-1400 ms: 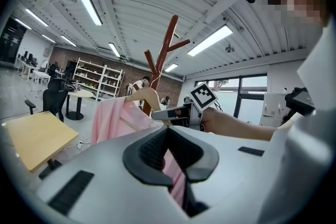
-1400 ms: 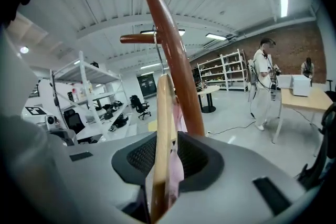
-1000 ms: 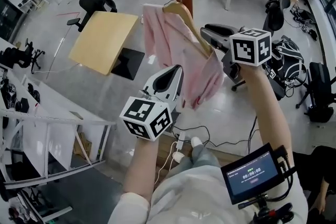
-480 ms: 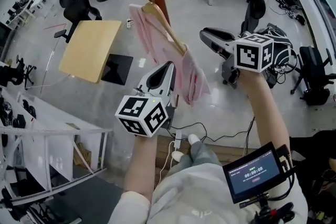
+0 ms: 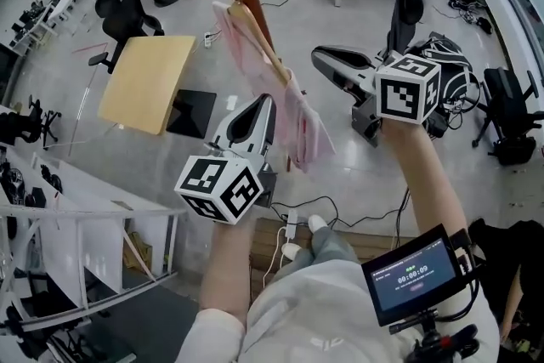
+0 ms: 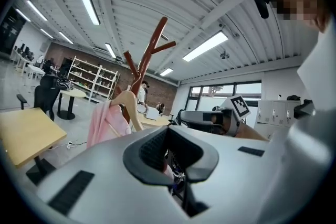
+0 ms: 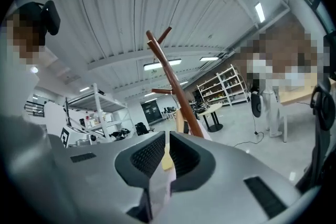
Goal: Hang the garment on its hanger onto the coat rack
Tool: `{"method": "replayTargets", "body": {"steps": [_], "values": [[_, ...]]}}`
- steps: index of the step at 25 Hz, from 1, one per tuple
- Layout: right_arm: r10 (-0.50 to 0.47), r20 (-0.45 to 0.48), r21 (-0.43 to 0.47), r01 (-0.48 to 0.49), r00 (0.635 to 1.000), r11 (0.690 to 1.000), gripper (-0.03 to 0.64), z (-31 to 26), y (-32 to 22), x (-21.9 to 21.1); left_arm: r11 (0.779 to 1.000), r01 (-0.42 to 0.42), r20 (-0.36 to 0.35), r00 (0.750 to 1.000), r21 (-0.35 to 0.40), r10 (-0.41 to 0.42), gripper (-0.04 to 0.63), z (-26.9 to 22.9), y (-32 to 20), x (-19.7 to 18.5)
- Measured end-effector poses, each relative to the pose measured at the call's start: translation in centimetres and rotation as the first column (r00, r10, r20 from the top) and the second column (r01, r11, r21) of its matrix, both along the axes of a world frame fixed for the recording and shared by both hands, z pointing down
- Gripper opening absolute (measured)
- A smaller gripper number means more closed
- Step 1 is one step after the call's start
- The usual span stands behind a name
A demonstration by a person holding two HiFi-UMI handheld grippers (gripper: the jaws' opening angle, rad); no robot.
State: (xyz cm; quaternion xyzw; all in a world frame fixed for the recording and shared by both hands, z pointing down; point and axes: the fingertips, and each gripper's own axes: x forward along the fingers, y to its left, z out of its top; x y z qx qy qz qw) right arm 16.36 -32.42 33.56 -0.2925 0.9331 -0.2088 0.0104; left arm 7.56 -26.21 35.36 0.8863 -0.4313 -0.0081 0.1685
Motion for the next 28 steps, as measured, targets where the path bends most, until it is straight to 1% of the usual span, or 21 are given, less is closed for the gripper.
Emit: {"method": "replayTargets", "body": {"steps": [4,8,11,13,16,20,22,25,28], "values": [[-0.086,0.025,0.058,0.085,0.996,0.995,0.038,-2.9,1.4,-3.3,0.998,0.052,-0.015,0.999,0.03,-0.051,0.005,-2.0,1.2,-2.6],[-0.196,0.06,0.116,0.188,0.979,0.975,0.038,-6.5,3.2,-7.9,0.983,0.16,0.005,0.987,0.086,-0.161,0.005,-4.5,3.1,-6.7],[-0.299,0.088,0.167,0.281,0.95,0.945,0.038,-8.9,4.9,-12.4,0.963,0.24,0.026,0.969,0.125,-0.245,0.005,-6.3,5.0,-10.4],[-0.374,0.081,0.207,0.351,0.924,0.913,0.038,-10.1,6.3,-16.0,0.942,0.299,0.024,0.952,0.15,-0.306,0.005,-7.4,6.6,-13.4],[-0.493,0.073,0.251,0.462,0.867,0.851,0.038,-11.4,8.6,-21.5,0.9,0.398,0.019,0.913,0.178,-0.407,0.005,-8.6,9.4,-18.0],[-0.63,0.089,0.28,0.588,0.771,0.759,0.038,-12.8,12.6,-27.7,0.828,0.522,0.035,0.842,0.205,-0.539,0.005,-9.7,13.7,-23.2],[-0.696,0.091,0.294,0.649,0.712,0.702,0.038,-13.4,15.2,-30.8,0.784,0.581,0.044,0.797,0.217,-0.603,0.005,-10.2,16.3,-25.6],[-0.788,0.089,0.303,0.738,0.609,0.603,0.038,-13.7,19.7,-35.4,0.713,0.666,0.038,0.724,0.22,-0.688,0.005,-10.7,20.6,-29.1],[-0.858,0.096,0.295,0.809,0.505,0.509,0.038,-13.4,24.7,-39.4,0.659,0.716,0.031,0.672,0.229,-0.74,0.005,-11.0,25.0,-31.9]]}}
